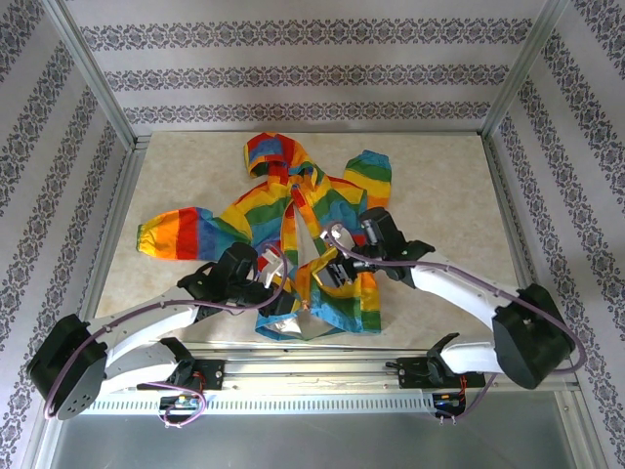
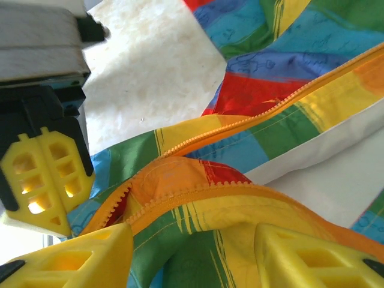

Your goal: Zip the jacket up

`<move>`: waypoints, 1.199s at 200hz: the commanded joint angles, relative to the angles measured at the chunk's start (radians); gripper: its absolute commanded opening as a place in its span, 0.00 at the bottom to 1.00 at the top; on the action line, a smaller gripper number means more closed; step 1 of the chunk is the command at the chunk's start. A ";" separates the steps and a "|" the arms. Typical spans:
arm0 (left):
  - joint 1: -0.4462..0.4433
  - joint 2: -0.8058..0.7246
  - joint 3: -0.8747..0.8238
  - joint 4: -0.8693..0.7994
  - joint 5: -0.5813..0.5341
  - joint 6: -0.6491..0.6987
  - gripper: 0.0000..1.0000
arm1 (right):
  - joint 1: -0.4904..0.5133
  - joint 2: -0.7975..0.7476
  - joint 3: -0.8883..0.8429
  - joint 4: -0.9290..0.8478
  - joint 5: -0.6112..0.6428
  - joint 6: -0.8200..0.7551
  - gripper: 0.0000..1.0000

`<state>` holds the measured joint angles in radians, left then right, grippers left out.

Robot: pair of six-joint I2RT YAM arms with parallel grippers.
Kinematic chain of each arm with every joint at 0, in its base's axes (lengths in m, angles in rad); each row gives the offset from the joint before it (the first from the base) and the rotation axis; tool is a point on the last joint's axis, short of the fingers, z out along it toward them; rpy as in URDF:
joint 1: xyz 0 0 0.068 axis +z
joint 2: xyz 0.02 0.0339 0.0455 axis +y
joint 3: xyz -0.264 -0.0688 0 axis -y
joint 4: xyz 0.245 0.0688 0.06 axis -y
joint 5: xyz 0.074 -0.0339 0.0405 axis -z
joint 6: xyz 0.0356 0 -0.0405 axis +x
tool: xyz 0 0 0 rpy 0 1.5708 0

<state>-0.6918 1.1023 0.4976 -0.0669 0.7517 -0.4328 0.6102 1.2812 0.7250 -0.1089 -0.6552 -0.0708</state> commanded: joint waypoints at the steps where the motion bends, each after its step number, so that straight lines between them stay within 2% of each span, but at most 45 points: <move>1: 0.003 0.004 0.027 -0.075 -0.004 -0.048 0.00 | 0.028 -0.086 -0.033 0.020 0.123 0.020 0.58; 45: 0.003 -0.001 0.026 -0.095 -0.016 -0.090 0.00 | 0.114 -0.244 -0.120 -0.018 0.279 0.042 0.59; 78: 0.003 0.003 0.031 -0.100 -0.020 -0.120 0.00 | 0.230 -0.337 -0.209 -0.009 0.381 0.054 0.55; 106: 0.003 0.007 0.043 -0.120 -0.016 -0.135 0.00 | 0.344 -0.357 -0.234 -0.008 0.463 0.031 0.54; 157: 0.000 -0.007 0.059 -0.150 -0.021 -0.150 0.00 | 0.526 -0.251 -0.191 0.003 0.603 -0.044 0.57; 196: -0.003 -0.009 0.069 -0.174 -0.031 -0.146 0.00 | 0.565 -0.134 -0.132 0.016 0.625 -0.052 0.56; 240: -0.006 -0.005 0.073 -0.186 -0.040 -0.139 0.00 | 0.574 -0.083 -0.108 0.041 0.636 -0.052 0.55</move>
<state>-0.6926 1.1023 0.5438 -0.2180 0.7246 -0.5735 1.1698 1.1828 0.5858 -0.0978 -0.0559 -0.1097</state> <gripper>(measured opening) 0.037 0.555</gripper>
